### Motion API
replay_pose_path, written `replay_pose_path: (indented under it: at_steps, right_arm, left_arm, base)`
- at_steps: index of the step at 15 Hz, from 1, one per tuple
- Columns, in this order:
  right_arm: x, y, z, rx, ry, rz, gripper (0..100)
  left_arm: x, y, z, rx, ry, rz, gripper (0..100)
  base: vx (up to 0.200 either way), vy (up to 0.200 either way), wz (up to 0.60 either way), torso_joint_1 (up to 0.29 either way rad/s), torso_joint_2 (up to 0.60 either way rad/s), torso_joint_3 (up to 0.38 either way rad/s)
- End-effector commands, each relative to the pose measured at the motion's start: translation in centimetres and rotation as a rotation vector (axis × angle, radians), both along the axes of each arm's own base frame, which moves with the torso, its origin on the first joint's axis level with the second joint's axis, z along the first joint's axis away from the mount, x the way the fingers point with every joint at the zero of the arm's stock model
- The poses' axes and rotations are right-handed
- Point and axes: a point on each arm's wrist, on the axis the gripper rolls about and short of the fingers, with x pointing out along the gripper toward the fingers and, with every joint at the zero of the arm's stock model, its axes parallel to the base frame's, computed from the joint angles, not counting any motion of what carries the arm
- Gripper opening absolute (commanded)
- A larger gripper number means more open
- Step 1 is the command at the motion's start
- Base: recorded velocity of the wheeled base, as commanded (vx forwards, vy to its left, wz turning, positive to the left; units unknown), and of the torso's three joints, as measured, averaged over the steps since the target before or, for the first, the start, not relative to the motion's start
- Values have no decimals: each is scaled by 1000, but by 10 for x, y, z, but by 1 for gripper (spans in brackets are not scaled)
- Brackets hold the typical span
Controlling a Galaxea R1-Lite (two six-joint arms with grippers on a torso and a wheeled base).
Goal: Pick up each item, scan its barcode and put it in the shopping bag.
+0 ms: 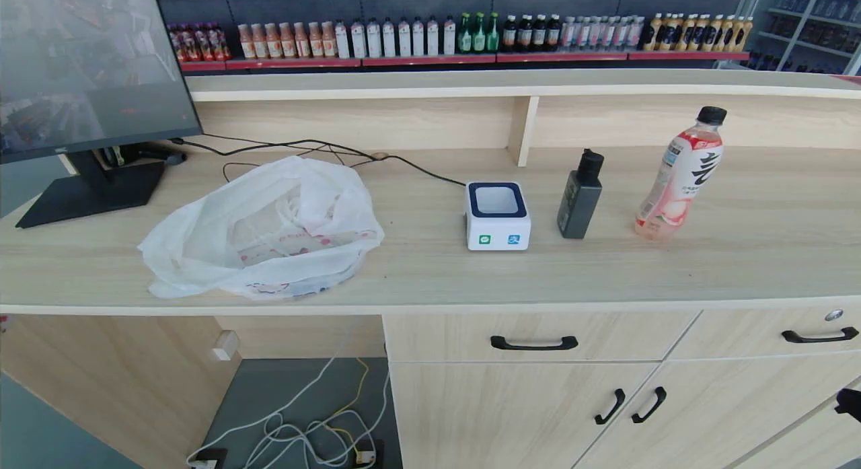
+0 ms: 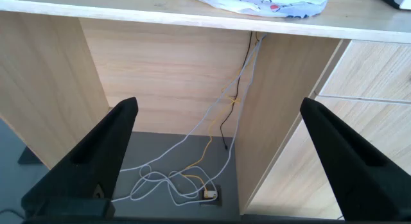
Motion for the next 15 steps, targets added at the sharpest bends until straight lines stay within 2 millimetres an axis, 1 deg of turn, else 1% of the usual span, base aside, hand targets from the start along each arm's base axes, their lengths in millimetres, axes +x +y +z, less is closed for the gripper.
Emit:
replay_pose_path:
  at_steps: [1, 3, 4, 9, 11, 12, 13, 14, 15]
  right_arm:
    - [45, 17, -5, -24, 104, 137, 0]
    - [70, 24, -8, -135, 52, 180, 0]
    - [79, 28, -9, -153, 21, 197, 0]
    - [105, 43, 0, -103, -128, 230, 0]
    - [108, 49, 3, -95, -153, 257, 0]
    - [112, 51, 4, -89, -180, 255, 0]
    - [121, 55, 5, -65, -217, 257, 0]
    - [125, 59, 6, -53, -242, 265, 0]
    - [135, 73, 5, 4, -325, 304, 0]
  left_arm:
    - [0, 0, 0, 0, 0, 1, 100]
    - [0, 0, 0, 0, 0, 1, 100]
    - [0, 0, 0, 0, 0, 1, 100]
    - [0, 0, 0, 0, 0, 1, 100]
    - [0, 0, 0, 0, 0, 1, 100]
    - [0, 0, 0, 0, 0, 1, 100]
    - [0, 0, 0, 0, 0, 1, 100]
    - [0, 0, 0, 0, 0, 1, 100]
    - [0, 0, 0, 0, 0, 1, 100]
  base:
    - [0, 0, 0, 0, 0, 0]
    - [0, 0, 0, 0, 0, 0]
    - [0, 0, 0, 0, 0, 0]
    - [0, 0, 0, 0, 0, 0]
    - [0, 0, 0, 0, 0, 0]
    - [0, 0, 0, 0, 0, 0]
    - [0, 0, 0, 0, 0, 0]
    - [0, 0, 0, 0, 0, 0]
    - [0, 0, 0, 0, 0, 0]
